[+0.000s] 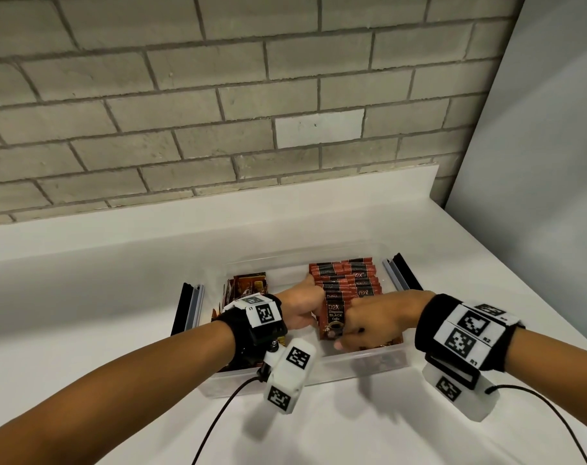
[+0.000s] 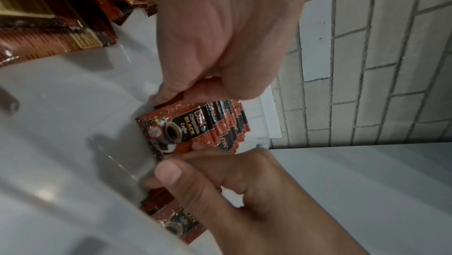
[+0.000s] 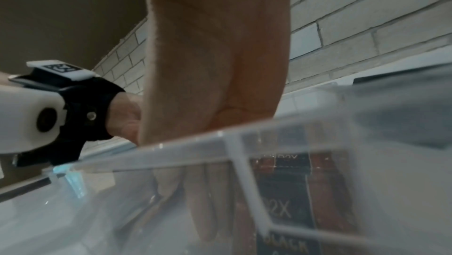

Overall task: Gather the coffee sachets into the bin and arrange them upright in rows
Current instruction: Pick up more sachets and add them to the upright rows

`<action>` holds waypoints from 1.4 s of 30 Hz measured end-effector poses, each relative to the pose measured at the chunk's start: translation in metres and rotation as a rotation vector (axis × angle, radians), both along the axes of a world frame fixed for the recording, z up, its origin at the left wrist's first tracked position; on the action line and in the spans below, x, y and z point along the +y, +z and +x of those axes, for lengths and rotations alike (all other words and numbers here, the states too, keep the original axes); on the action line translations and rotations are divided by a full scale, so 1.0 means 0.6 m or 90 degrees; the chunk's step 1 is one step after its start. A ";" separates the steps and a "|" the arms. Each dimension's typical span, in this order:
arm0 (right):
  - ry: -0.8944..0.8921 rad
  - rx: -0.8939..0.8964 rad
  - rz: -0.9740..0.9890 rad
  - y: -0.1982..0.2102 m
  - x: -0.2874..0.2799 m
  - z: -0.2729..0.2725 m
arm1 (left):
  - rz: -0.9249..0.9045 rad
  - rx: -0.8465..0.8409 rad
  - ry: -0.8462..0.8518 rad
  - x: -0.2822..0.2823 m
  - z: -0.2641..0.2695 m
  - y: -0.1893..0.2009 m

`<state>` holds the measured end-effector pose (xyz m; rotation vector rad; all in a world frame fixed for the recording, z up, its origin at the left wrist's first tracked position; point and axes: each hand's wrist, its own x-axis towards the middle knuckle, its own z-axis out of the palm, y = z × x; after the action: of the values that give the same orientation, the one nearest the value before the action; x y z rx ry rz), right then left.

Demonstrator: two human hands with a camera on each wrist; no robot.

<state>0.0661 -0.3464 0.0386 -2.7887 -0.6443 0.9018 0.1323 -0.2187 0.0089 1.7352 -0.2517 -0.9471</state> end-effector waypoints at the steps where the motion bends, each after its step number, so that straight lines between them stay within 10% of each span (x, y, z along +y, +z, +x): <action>1: -0.008 -0.003 0.023 0.000 -0.002 0.001 | 0.005 0.003 -0.008 -0.001 0.001 -0.001; 29: 0.081 -0.072 -0.066 -0.010 -0.001 0.007 | 0.114 0.151 -0.080 0.006 0.007 -0.029; 42: -0.158 0.034 0.188 0.003 0.053 0.052 | 0.263 -0.158 -0.184 0.166 0.042 0.134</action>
<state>0.0973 -0.3147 0.0403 -2.5016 -0.3759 0.7589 0.1578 -0.1189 0.0894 2.2437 -0.5066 -1.0416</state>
